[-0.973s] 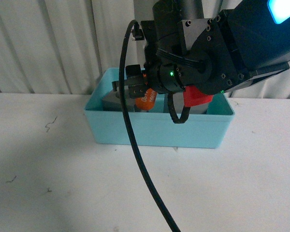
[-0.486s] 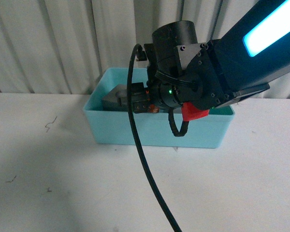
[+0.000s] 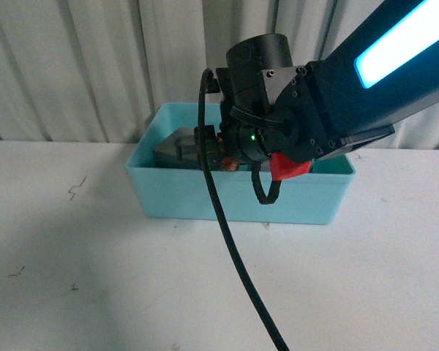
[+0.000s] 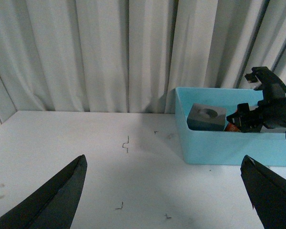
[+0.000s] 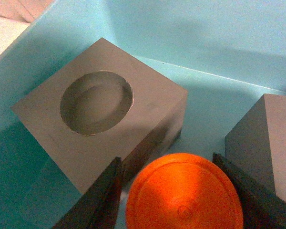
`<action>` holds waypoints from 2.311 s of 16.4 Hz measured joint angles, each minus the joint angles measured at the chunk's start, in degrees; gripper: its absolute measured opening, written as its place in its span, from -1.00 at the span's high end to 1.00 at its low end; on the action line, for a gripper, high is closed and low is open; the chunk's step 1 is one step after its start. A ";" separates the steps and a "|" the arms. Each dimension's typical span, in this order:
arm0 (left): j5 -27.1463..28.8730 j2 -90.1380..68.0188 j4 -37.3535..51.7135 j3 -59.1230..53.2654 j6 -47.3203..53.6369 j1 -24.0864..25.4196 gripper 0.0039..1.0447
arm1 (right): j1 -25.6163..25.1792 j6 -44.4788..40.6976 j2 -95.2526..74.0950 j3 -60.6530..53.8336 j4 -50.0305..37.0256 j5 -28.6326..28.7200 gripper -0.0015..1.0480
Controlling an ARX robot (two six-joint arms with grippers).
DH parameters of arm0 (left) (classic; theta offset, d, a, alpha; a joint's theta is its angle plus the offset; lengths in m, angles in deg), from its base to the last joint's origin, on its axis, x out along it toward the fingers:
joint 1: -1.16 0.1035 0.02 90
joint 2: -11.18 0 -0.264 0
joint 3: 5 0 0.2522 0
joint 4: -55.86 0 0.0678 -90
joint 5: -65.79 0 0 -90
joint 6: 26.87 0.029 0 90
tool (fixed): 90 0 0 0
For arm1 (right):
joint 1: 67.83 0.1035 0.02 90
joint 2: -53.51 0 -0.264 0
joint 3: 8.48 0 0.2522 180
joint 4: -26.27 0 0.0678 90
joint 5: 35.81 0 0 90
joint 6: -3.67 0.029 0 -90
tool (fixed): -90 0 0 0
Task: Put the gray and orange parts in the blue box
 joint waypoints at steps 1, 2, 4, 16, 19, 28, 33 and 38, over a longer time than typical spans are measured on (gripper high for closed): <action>0.00 0.00 0.00 0.00 0.00 0.00 -0.88 | 0.00 0.00 0.00 -0.15 -0.33 0.00 -0.25; 0.00 0.00 0.00 0.00 0.00 0.00 -0.88 | 0.00 0.07 0.02 -0.50 -0.81 0.00 -0.46; 0.00 0.00 0.00 0.00 0.00 0.00 -0.88 | 0.00 0.13 1.03 -2.19 -2.21 -0.28 -0.87; 0.00 0.00 0.00 0.00 0.00 -0.02 -0.88 | -0.20 4.28 69.22 -62.42 3.63 -23.74 -0.87; -0.09 0.00 0.00 0.00 0.00 0.00 -0.88 | 15.52 22.38 78.68 -66.49 17.88 -33.24 -0.87; 0.09 0.00 0.00 0.00 0.02 0.02 -0.88 | 13.57 9.20 82.82 -86.86 -26.12 -35.91 -0.15; 0.02 0.00 0.00 0.00 0.00 0.02 -0.88 | -4.00 -4.55 106.05 -92.80 -15.56 -19.87 0.96; 0.00 0.00 0.00 0.00 0.00 0.02 -0.88 | -14.97 -5.03 118.46 -94.84 -7.74 -8.76 0.96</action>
